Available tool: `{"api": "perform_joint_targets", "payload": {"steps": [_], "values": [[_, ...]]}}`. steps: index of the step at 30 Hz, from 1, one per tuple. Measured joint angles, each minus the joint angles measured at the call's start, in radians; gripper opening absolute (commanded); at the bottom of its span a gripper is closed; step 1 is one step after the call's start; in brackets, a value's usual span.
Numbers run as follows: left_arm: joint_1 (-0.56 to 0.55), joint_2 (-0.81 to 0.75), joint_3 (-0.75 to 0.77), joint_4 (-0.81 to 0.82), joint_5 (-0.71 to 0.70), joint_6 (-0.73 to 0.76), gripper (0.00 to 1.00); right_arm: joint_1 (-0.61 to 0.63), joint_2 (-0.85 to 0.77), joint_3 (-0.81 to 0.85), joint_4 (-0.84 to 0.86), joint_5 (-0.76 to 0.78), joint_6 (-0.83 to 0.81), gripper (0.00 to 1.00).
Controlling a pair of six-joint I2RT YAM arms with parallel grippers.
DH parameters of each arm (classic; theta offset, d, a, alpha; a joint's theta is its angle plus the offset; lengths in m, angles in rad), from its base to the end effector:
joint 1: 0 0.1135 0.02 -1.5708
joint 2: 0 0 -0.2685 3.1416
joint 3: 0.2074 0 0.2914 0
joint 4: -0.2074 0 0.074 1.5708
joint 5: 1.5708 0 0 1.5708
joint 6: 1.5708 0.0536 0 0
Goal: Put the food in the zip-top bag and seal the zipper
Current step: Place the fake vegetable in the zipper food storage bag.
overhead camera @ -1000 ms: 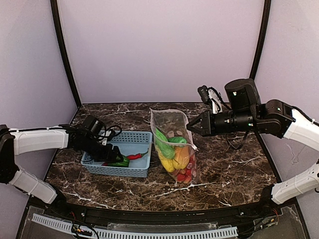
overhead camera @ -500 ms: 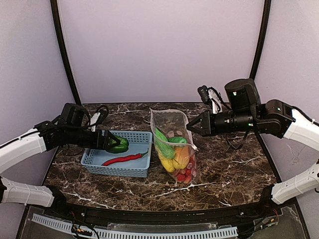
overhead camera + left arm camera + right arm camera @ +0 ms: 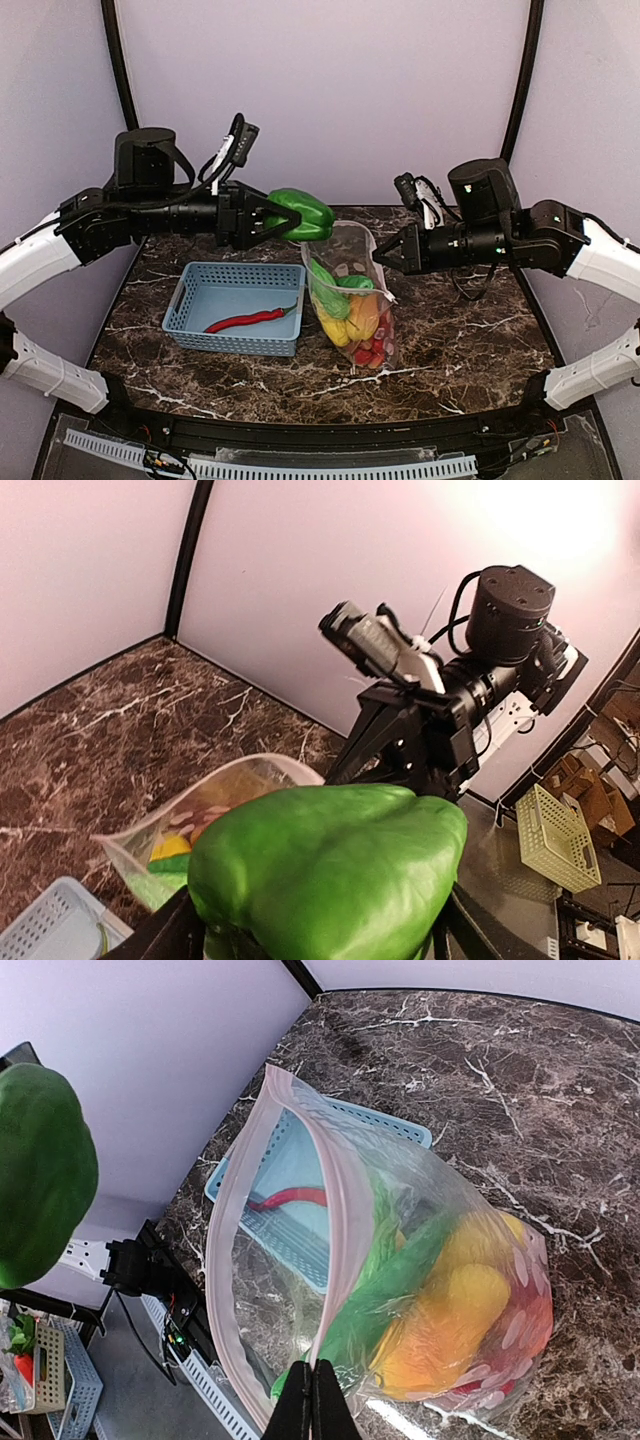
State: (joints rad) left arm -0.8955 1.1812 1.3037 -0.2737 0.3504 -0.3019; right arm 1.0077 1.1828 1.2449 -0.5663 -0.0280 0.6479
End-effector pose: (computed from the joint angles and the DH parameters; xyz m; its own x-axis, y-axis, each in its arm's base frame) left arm 0.1836 -0.2586 0.4375 -0.3709 0.0164 -0.9285 0.8745 0.3426 -0.3433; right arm 0.1647 0.2638 0.3780 -0.7237 -0.0162 -0.6900 -0.5288 0.6555 0.5392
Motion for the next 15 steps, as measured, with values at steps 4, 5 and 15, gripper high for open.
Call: {"api": "perform_joint_targets", "payload": {"steps": [4,5,15], "values": [[-0.031,0.097,0.097,0.011,-0.004,0.058,0.62,0.0,0.0,0.0,0.0,0.0,0.0,0.0],[-0.034,0.118,0.111,0.011,-0.008,0.071,0.62,0.0,0.0,0.0,0.0,0.0,0.0,0.0],[-0.04,0.276,0.207,-0.087,-0.052,0.13,0.62,0.0,0.0,0.0,0.0,0.0,0.0,0.0]]}}
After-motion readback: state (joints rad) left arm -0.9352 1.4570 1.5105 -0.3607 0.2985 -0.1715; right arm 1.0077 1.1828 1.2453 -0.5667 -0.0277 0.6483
